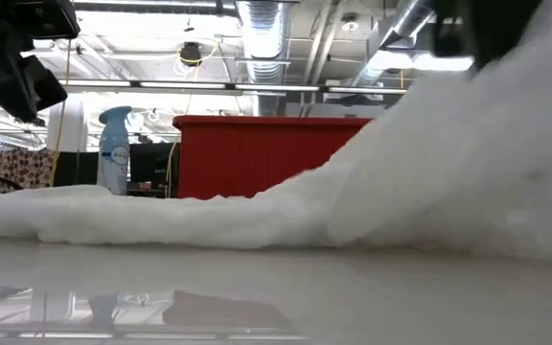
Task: Fold laundry
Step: Fold the white blouse
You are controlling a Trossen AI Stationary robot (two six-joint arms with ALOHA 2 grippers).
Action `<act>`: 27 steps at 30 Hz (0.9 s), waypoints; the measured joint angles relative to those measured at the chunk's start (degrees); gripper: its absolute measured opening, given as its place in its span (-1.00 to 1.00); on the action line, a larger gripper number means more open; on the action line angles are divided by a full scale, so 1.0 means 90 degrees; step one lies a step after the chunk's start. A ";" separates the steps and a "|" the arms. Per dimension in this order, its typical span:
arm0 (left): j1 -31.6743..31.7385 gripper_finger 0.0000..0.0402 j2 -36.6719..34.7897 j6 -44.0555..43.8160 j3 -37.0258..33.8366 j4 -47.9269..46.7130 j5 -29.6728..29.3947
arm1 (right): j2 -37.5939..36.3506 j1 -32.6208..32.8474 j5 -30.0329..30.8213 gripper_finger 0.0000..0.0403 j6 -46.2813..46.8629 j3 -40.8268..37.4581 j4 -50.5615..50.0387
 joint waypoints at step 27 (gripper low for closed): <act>-0.1707 -0.99 0.0089 0.1824 0.0007 0.1400 0.0477 | -0.0298 0.0644 0.0679 -0.38 0.0046 0.0001 -0.1793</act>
